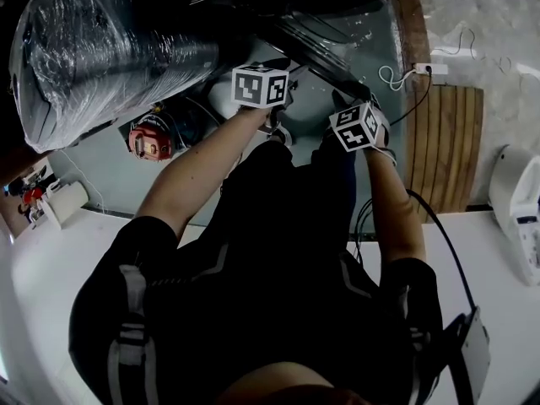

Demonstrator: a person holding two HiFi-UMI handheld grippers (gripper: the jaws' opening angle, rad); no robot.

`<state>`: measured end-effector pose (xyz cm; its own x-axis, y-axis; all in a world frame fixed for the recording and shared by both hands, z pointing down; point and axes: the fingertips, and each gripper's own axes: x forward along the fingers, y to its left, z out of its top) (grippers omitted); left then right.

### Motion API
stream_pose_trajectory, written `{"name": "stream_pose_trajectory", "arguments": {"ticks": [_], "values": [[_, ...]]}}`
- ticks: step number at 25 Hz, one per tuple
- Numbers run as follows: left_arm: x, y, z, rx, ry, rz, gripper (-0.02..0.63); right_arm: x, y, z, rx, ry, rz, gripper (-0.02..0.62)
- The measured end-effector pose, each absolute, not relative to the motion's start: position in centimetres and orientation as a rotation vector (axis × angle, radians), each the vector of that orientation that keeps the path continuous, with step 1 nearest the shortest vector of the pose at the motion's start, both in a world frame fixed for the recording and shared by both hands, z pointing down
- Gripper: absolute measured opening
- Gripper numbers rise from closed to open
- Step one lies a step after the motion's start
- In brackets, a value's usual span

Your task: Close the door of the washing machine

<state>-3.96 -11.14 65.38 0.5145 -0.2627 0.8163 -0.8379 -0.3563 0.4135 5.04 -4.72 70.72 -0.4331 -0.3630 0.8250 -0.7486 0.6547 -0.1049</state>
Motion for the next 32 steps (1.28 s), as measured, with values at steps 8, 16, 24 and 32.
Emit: {"name": "stream_pose_trajectory", "arguments": {"ticks": [8, 16, 24, 32], "values": [[-2.9, -11.8, 63.7, 2.201, -0.814, 1.194, 0.196, 6.7, -7.0, 71.1, 0.841, -2.059, 0.603, 0.126], [-2.9, -13.6, 63.8, 2.37, -0.645, 1.666, 0.195, 7.8, -7.8, 71.1, 0.74, -2.072, 0.572, 0.123], [-2.7, -15.4, 64.9, 2.497, -0.392, 1.967, 0.12, 8.9, -10.0, 71.2, 0.737, -2.053, 0.587, 0.12], [-1.6, -18.3, 64.6, 2.552, -0.413, 1.912, 0.104, 10.7, -14.3, 71.1, 0.858, -1.986, 0.615, 0.115]]}}
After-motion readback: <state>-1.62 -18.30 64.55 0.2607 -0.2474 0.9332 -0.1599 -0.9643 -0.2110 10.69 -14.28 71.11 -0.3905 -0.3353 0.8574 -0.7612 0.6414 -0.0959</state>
